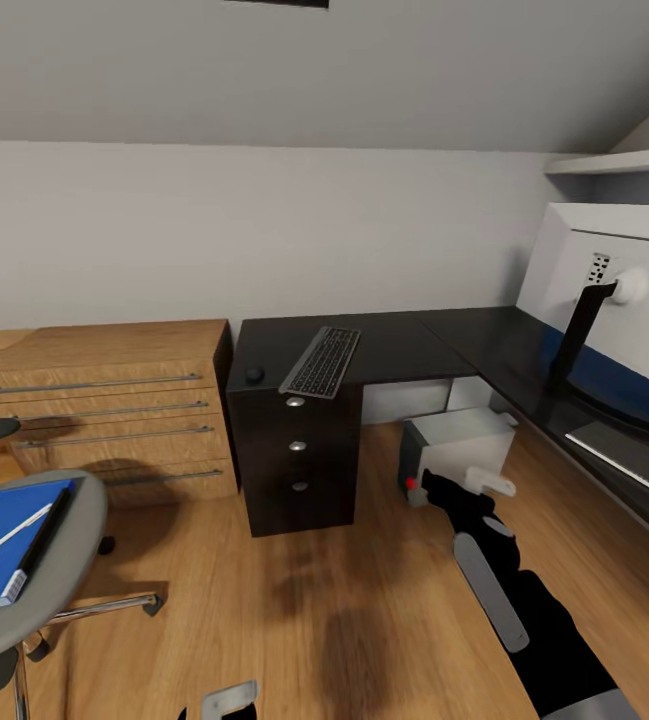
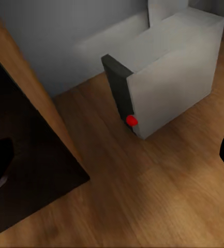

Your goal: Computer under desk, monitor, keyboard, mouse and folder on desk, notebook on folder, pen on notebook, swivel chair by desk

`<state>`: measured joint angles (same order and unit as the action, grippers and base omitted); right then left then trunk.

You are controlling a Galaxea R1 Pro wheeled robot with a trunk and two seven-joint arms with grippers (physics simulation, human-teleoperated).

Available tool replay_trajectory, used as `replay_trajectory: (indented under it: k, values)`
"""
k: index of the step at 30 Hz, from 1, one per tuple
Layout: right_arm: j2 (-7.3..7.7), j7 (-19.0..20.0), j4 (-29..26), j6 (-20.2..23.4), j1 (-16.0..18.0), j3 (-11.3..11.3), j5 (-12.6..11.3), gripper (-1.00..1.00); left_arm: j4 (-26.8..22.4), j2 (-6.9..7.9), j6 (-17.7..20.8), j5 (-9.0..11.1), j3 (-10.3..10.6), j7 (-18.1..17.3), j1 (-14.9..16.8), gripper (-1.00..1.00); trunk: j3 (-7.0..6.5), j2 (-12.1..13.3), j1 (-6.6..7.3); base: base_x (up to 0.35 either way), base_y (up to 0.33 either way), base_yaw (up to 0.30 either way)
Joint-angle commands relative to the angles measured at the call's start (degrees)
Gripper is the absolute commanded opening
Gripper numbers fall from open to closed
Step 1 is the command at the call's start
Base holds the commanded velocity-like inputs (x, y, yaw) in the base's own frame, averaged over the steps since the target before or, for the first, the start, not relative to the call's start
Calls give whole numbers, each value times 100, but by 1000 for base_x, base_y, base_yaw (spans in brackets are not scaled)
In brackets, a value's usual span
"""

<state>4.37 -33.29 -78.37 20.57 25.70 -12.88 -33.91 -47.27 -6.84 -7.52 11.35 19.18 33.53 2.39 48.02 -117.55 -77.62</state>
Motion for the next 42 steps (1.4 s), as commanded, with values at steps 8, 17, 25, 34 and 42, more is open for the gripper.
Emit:
replay_trajectory:
  k: [8, 17, 25, 34, 42]
  values:
    - [79, -93, -9, 47, -8, 105, 58, 100, 34, 42, -39, 60, 32, 31, 4, 100, 5, -2, 1, 0, 0, -25]
    - [497, -101, -104, 44, -65, 123, 166, 100, 34, 43, -39, 60, 33, 31, 6, 100, -13, -2, 1, 0, 0, -194]
    - [772, -92, -356, 44, -139, 144, 137, 100, 34, 43, -39, 60, 39, 27, 3, 100, -30, -2, 1, 0, 0, -255]
    - [856, -84, -395, 44, -165, 347, 135, 100, 147, 43, -46, 53, 41, 14, 2, 100, -48, -2, 1, 0, 0, -262]
    - [866, -78, -362, 34, -170, 883, 194, 100, 276, 43, -56, 44, 46, 1, 5, 100, -50, -2, 1, 38, 0, -145]
